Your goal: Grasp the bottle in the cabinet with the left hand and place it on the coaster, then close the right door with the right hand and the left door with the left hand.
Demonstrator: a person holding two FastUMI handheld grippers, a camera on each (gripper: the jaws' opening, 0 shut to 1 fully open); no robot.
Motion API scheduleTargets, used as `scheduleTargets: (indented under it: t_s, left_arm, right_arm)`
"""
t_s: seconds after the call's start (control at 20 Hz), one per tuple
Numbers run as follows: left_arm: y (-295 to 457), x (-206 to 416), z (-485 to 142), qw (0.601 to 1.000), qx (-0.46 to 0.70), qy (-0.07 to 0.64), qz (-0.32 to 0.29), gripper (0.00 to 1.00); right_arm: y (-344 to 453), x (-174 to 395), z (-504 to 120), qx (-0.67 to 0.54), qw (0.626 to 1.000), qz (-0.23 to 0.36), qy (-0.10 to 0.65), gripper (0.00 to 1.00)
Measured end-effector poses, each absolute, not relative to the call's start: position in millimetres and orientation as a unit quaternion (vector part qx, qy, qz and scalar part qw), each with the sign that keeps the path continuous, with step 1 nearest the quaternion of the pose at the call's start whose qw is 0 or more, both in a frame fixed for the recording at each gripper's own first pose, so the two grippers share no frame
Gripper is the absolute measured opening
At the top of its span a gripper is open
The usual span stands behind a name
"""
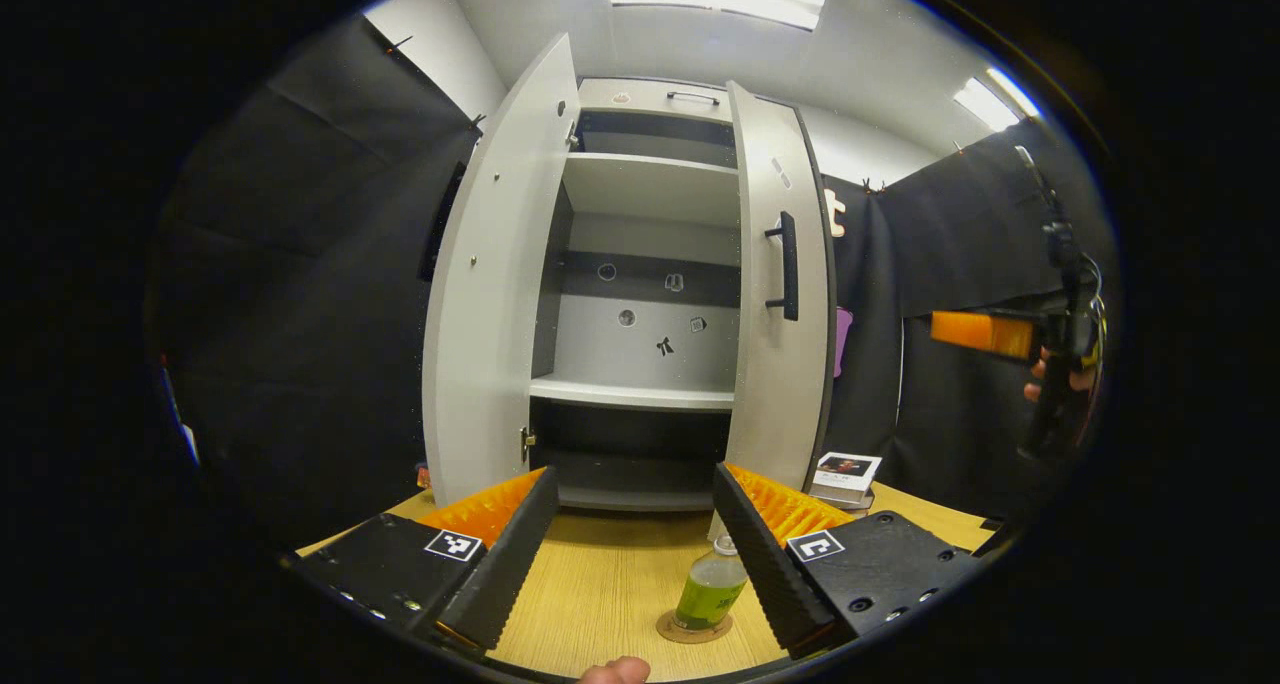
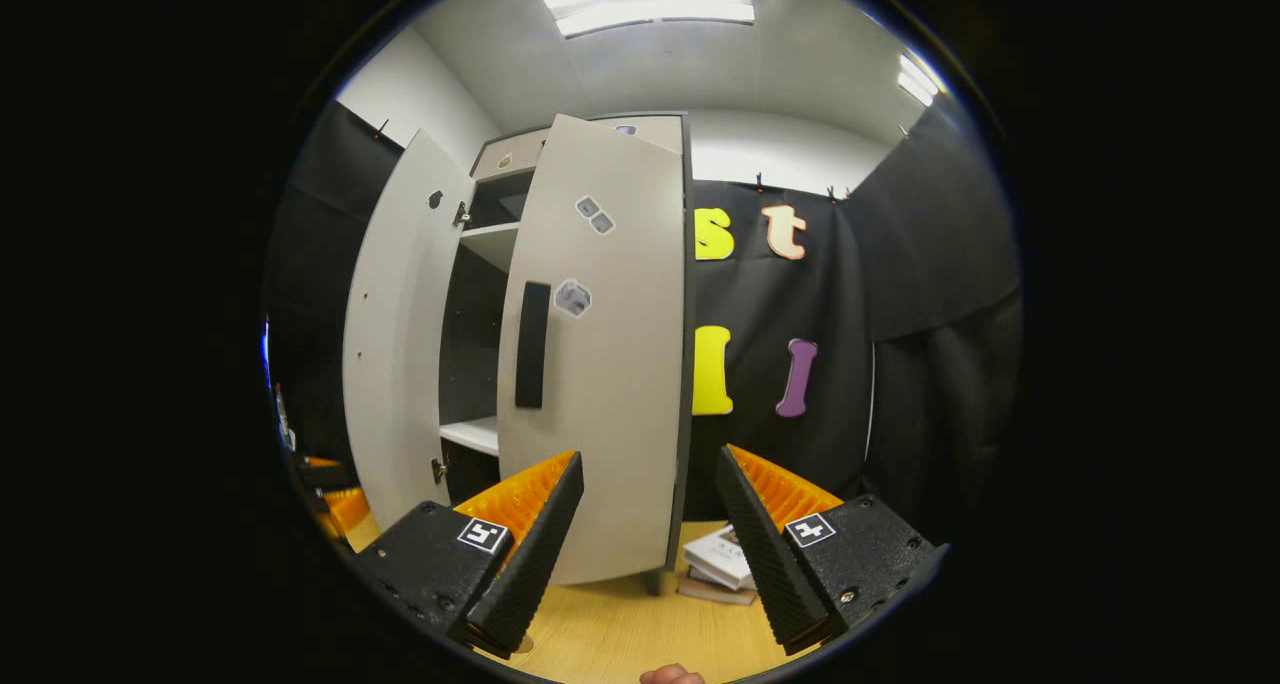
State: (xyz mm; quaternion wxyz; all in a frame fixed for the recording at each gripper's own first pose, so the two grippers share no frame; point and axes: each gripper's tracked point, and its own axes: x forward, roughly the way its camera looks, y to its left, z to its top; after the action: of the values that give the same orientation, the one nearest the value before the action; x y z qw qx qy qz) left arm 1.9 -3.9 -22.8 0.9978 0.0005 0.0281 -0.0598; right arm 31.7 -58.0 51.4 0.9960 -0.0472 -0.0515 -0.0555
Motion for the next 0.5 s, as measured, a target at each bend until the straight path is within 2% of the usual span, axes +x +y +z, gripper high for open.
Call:
scheduleTargets:
  t_s: [0.1,0.25,0.5]
  left_arm:
    - [2.8,3.3,-27.5,0.998,-0.008,0.040,-0.049,0.95]
    - [14.2,0.7,-12.6,0.999,-0.034,0.025,-0.032,0.95]
    - [80.3,-3.0,38.9,0.999,-0.018,-0.011,0.026,0.95]
  right_arm:
    - [-61.6,24.0,19.4,-0.052,0.994,-0.085,-0.044,0.83]
    - [-49.9,21.1,-23.8,-0.026,0.995,-0.093,-0.014,0.83]
    - [-49.8,16.6,-49.6,0.017,0.995,-0.096,0.019,0.83]
